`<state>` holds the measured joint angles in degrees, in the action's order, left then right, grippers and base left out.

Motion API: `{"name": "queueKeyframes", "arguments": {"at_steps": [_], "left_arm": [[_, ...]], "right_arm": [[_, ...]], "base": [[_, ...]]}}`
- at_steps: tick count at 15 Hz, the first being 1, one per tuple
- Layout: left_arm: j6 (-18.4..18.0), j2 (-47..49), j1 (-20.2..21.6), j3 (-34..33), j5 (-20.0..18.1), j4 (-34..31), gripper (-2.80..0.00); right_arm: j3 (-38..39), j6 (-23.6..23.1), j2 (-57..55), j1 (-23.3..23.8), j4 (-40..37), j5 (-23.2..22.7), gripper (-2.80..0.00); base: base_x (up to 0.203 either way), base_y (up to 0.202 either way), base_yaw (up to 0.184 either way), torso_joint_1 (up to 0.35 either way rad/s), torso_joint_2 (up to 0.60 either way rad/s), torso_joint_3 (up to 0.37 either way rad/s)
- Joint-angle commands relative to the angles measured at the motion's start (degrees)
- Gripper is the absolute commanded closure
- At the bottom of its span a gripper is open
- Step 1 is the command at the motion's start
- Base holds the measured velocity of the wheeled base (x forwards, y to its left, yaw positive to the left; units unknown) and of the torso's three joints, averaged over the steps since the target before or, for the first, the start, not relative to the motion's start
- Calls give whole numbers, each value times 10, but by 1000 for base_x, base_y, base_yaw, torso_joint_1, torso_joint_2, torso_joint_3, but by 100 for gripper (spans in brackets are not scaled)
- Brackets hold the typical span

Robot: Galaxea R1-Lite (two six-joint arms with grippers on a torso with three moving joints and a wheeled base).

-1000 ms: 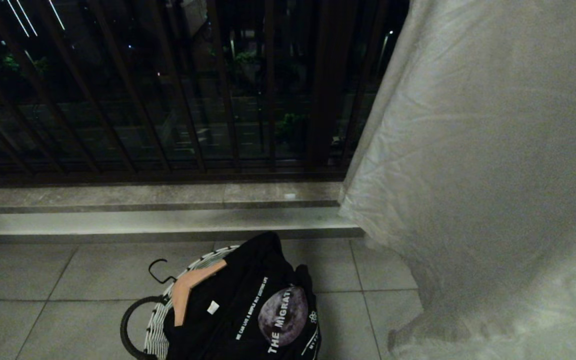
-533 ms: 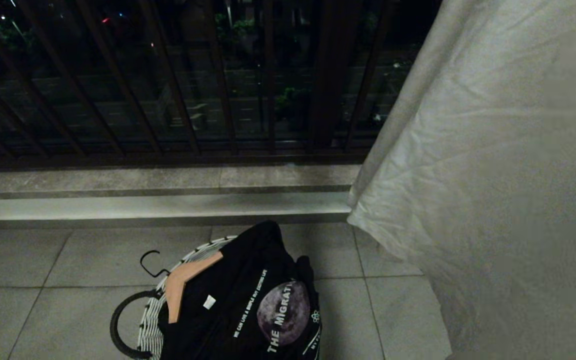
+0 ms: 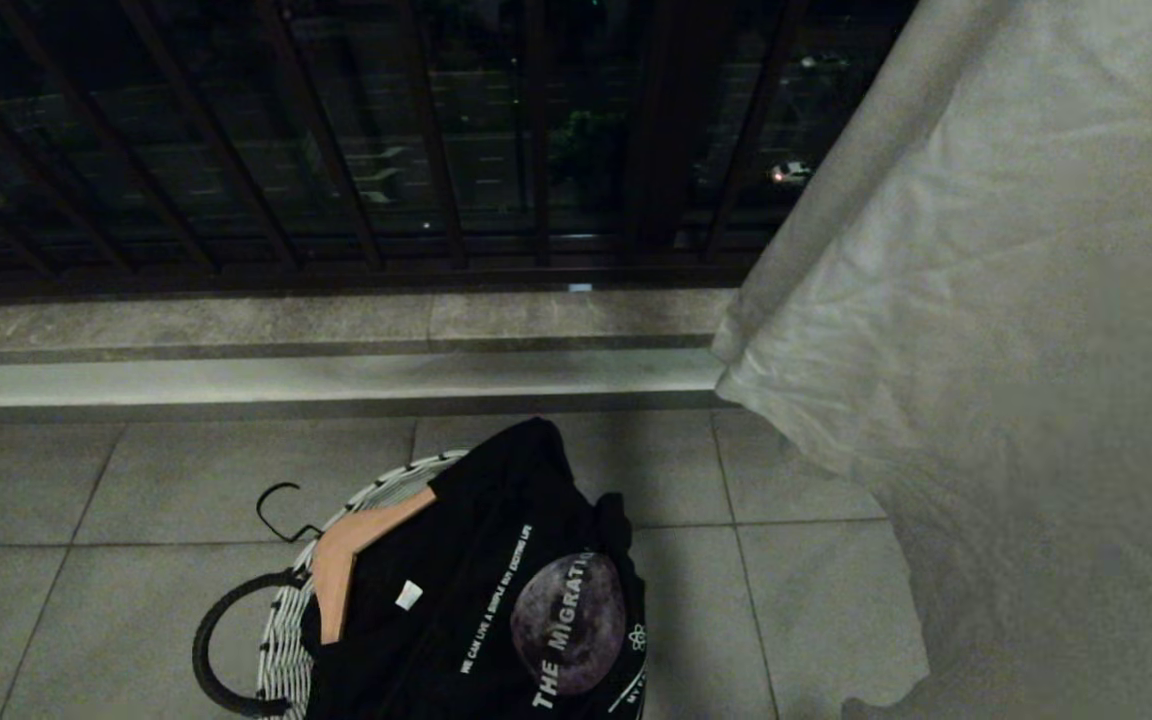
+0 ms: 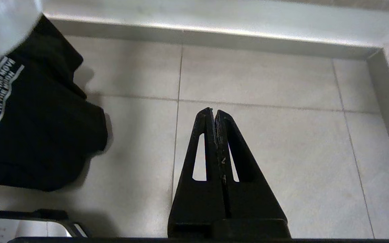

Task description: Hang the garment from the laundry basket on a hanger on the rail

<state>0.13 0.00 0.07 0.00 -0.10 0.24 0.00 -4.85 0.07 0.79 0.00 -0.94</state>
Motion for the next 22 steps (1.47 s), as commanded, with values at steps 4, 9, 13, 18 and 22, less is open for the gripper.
{"name": "queueKeyframes", "arguments": {"at_steps": [4, 9, 13, 18, 22], "left_arm": [[-33, 5, 0, 0, -1, -3, 0], [-4, 201, -1, 177, -9, -2, 0], [43, 473, -38, 309, -75, -2, 0], [150, 650, -191, 332, -110, -38, 0], [143, 746, -196, 273, 17, 28, -280]], "right_arm": [[0, 0, -1, 0, 0, 0, 0], [0, -2, -1, 0, -1, 0, 0], [-1, -6, -1, -4, -3, -1, 0], [-1, -11, -1, -4, -4, -2, 0], [-2, -11, -1, -4, -6, -2, 0]], "base": [[0, 0, 0, 3, 4, -60], [0, 0, 0, 0, 0, 0], [0, 0, 0, 0, 0, 0], [0, 0, 0, 0, 0, 0], [0, 0, 0, 0, 0, 0]]}}
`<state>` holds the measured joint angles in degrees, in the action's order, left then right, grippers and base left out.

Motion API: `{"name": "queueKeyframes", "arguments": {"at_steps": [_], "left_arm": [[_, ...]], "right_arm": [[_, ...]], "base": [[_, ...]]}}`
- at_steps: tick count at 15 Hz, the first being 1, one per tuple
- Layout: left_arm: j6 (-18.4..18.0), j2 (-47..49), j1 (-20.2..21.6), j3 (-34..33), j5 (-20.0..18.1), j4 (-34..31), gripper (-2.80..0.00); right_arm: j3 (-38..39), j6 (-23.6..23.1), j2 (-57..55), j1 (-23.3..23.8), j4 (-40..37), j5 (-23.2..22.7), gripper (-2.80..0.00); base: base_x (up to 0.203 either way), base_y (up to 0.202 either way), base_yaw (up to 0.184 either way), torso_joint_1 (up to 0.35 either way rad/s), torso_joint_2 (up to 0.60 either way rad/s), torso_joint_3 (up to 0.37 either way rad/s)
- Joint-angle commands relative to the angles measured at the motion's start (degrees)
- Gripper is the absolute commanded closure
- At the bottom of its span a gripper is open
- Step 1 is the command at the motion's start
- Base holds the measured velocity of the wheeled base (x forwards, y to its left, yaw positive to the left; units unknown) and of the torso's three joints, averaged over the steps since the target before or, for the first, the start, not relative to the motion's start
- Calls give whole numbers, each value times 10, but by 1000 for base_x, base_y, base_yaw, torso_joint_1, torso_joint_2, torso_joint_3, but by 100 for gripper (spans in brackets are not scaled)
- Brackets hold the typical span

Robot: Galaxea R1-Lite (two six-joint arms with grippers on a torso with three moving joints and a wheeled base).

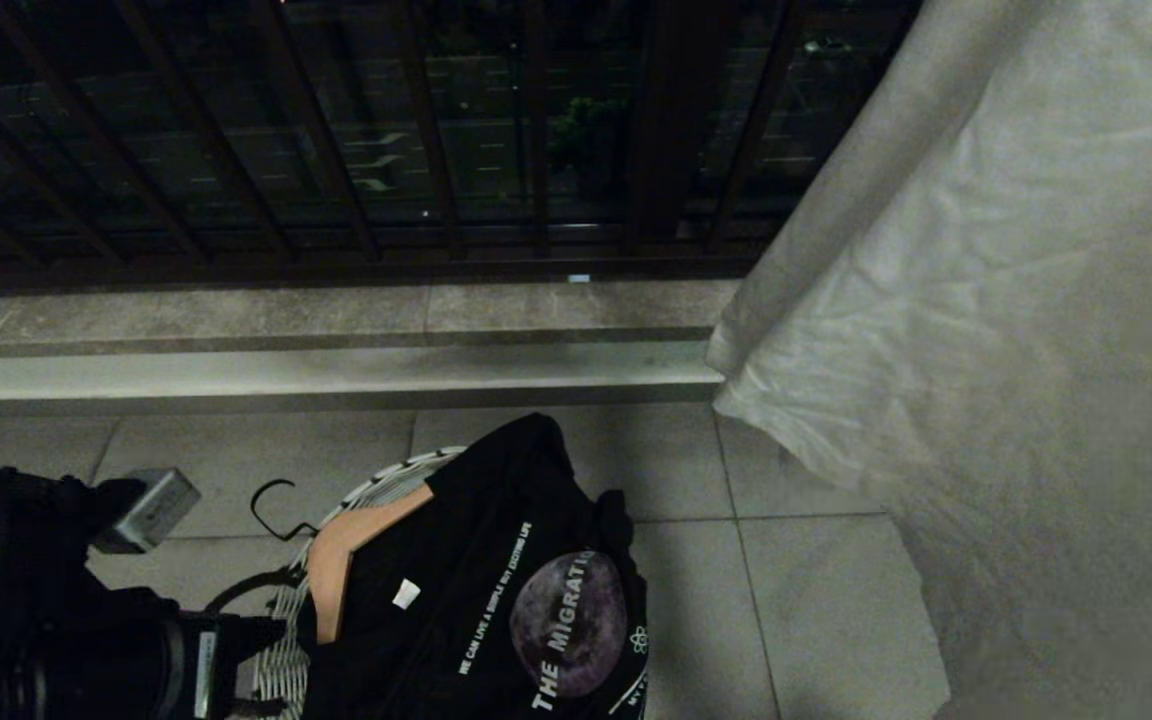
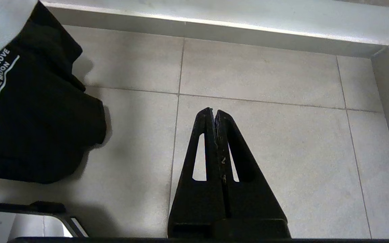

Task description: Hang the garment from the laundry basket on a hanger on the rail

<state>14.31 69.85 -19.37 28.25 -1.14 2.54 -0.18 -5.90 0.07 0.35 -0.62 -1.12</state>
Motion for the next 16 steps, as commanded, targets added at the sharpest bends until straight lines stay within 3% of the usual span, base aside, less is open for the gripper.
{"name": "queueKeyframes", "arguments": {"at_steps": [1, 4, 10, 12, 16], "left_arm": [[-9, 68, -1, -16, 57, 22, -280], [-15, 119, 0, -20, 66, 68, -280], [-18, 288, 10, -48, 38, 292, -280], [-53, 323, 25, -75, 34, 355, -280], [-83, 344, 59, -75, 34, 383, -280]], "right_arm": [[0, 0, -1, 0, 0, 0, 0], [0, 0, -1, 0, 0, 0, 0], [0, 0, -1, 0, 0, 0, 0], [0, 0, -1, 0, 0, 0, 0], [0, 3, -1, 0, -1, 0, 0]], "base": [[0, 0, 0, 0, 0, 0], [0, 0, 0, 0, 0, 0], [0, 0, 0, 0, 0, 0], [0, 0, 0, 0, 0, 0], [0, 0, 0, 0, 0, 0]]}}
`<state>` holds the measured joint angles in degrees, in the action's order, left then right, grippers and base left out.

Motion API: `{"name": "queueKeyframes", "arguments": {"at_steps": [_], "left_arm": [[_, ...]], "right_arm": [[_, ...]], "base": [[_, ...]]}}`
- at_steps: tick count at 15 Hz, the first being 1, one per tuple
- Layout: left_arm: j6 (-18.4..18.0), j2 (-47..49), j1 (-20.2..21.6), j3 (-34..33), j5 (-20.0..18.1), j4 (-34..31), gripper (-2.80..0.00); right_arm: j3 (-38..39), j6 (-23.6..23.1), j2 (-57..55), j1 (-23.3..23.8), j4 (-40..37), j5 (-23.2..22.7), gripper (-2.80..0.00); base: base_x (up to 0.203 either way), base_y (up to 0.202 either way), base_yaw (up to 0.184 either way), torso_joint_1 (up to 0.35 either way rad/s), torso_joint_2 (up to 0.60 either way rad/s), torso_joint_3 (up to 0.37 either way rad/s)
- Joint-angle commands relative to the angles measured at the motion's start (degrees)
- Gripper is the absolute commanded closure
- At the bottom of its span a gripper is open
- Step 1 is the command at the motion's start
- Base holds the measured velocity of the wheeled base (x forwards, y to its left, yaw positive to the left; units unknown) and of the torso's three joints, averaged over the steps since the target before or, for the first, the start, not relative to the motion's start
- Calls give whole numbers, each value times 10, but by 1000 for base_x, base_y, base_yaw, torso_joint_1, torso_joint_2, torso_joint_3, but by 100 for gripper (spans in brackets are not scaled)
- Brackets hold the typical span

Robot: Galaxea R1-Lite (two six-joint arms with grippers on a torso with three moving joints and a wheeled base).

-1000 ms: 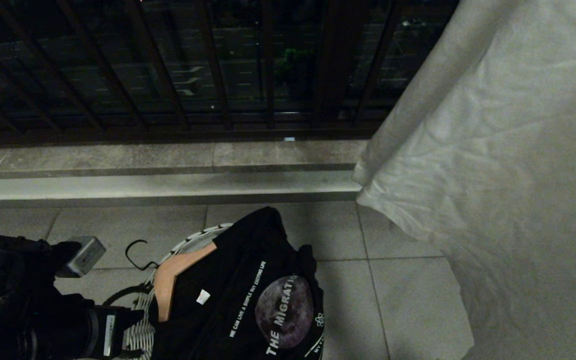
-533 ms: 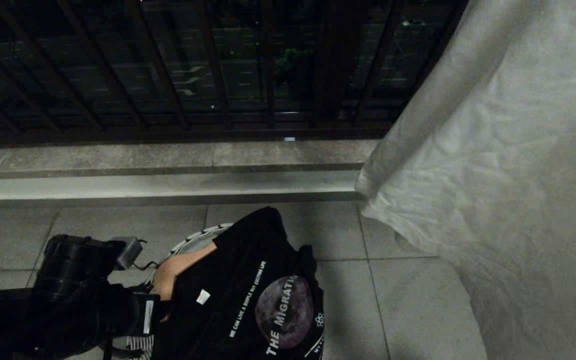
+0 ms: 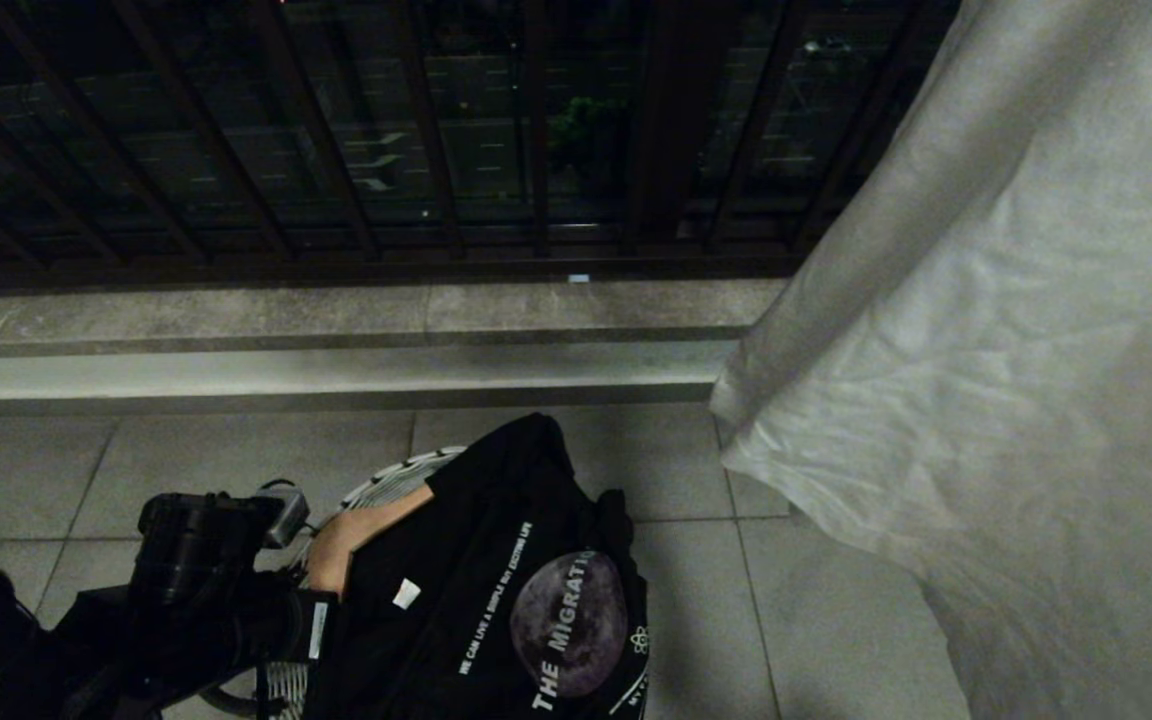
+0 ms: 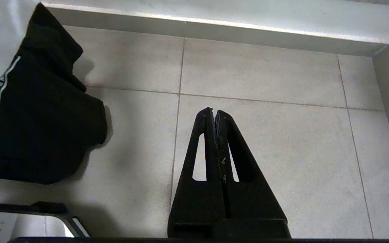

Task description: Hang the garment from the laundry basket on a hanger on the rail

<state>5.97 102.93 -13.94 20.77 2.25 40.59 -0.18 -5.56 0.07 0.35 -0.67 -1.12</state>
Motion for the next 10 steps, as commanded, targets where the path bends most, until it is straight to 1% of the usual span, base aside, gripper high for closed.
{"name": "queueKeyframes", "arguments": {"at_steps": [1, 3, 7, 10], "left_arm": [[3, 26, 7, 4, 1, 5, -280], [17, 51, 11, 9, 0, 40, -280], [76, 84, 10, 16, -1, 131, -280], [92, 96, 9, 19, -1, 135, -280]], "right_arm": [[0, -1, -1, 0, 0, 0, 0], [0, -1, -1, 0, 0, 0, 0], [0, -1, -1, 0, 0, 0, 0], [0, -1, -1, 0, 0, 0, 0]], "base": [[0, 0, 0, 0, 0, 0], [0, 0, 0, 0, 0, 0], [0, 0, 0, 0, 0, 0], [0, 0, 0, 0, 0, 0]]}}
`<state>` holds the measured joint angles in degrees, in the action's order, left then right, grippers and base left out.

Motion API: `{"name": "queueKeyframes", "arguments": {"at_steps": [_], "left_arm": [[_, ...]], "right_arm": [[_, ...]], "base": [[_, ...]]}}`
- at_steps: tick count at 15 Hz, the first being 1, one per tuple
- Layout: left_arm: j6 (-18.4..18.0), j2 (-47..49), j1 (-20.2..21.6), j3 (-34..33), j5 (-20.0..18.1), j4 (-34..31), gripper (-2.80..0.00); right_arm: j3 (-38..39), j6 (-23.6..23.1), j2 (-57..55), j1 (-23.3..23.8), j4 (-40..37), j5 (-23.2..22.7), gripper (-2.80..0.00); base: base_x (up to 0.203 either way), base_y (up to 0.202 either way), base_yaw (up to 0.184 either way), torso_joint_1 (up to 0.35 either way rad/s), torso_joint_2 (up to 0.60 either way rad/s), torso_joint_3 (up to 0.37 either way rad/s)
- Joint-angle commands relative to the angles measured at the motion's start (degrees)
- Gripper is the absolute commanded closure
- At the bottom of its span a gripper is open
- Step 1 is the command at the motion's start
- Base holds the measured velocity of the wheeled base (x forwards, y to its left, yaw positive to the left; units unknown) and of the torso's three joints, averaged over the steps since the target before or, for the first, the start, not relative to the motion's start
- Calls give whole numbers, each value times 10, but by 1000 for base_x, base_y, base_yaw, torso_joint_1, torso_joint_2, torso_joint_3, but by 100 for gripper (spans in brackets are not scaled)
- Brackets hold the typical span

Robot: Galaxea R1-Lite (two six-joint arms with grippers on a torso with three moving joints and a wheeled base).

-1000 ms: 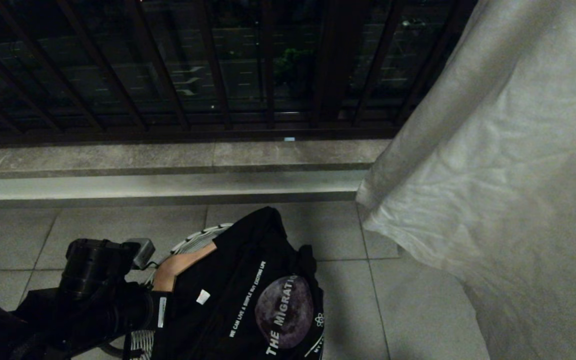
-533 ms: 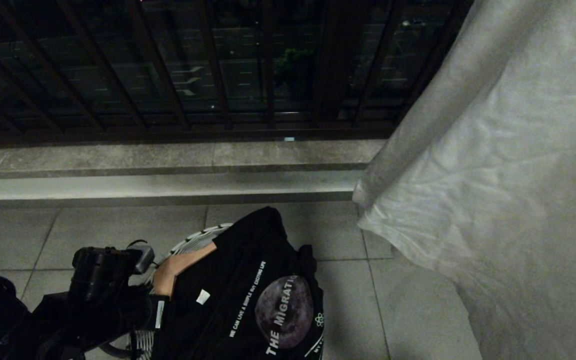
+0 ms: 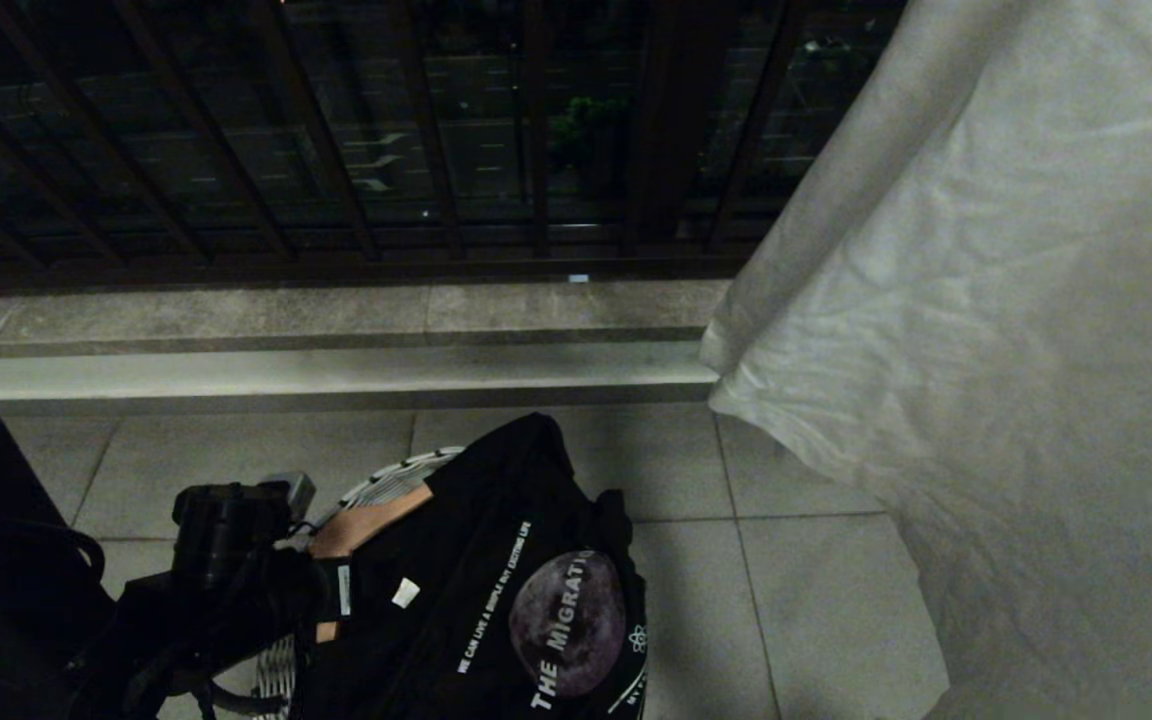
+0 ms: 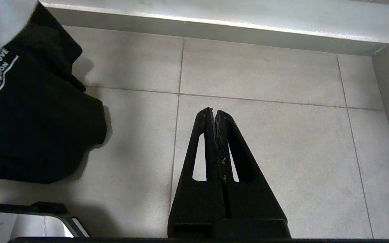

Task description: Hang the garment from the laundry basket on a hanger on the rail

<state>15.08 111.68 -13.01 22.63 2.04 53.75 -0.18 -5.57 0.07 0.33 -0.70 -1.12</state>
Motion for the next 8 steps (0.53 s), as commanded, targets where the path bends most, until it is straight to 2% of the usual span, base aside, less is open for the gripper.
{"name": "queueKeyframes", "arguments": {"at_steps": [1, 3, 4, 8], "left_arm": [[16, 14, 0, 0, 1, 3, -280], [22, 22, 0, -2, 0, 3, -280], [22, 25, 0, -2, 0, 3, 0], [30, 8, -1, 6, 0, 5, 0]], "right_arm": [[0, -1, -1, 0, 0, 0, 0], [0, -1, -1, 0, 0, -1, 0], [0, -1, -1, 0, 0, 0, 0], [0, -1, -1, 0, 0, 0, 0]], "base": [[0, 0, 0, 0, 0, 0], [0, 0, 0, 0, 0, 0], [0, 0, 0, 0, 0, 0], [0, 0, 0, 0, 0, 0]]}}
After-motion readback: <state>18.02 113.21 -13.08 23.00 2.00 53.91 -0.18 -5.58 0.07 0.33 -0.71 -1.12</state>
